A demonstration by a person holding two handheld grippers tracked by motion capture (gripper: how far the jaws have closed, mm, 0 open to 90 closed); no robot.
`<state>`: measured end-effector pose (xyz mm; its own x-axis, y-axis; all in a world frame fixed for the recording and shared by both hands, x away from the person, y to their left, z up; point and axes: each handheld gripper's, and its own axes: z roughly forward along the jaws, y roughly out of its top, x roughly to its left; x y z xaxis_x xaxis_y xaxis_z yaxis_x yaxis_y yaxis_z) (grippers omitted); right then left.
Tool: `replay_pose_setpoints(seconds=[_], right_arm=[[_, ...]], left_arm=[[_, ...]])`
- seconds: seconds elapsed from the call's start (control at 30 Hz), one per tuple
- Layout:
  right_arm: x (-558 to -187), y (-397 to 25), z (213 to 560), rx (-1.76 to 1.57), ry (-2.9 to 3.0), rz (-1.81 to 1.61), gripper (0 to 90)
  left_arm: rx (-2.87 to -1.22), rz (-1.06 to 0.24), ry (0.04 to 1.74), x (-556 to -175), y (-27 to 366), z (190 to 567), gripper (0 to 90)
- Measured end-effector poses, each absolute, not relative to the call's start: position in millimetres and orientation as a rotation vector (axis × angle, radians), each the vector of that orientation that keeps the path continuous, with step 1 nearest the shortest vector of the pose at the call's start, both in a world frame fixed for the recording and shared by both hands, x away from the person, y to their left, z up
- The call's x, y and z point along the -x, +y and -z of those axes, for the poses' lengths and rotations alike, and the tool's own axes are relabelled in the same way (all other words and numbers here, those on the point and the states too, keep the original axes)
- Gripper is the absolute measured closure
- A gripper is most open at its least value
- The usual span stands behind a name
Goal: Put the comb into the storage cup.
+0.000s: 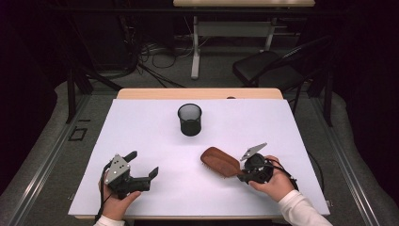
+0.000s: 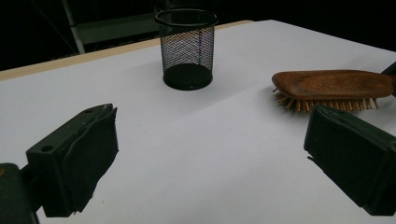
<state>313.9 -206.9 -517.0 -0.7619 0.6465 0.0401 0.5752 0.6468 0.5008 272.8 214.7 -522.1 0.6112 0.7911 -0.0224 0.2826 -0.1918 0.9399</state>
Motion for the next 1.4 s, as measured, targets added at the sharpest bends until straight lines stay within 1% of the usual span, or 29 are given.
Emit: replay_pose_setpoints(seconds=[0.33, 0.97, 1.4], right_arm=[[-310, -210, 509, -1.035, 2.695, -0.787, 72.2], [-308, -213, 509, -1.04, 2.669, -0.814, 72.2], [-308, -216, 494, -1.046, 2.628, -0.856, 72.2]], left_arm=[[-1.761, -0.593, 0.88, -272, 214, 522, 2.9], [-1.753, -0.592, 0.891, -273, 215, 522, 2.9], [-1.755, -0.591, 0.894, -273, 215, 523, 2.9]])
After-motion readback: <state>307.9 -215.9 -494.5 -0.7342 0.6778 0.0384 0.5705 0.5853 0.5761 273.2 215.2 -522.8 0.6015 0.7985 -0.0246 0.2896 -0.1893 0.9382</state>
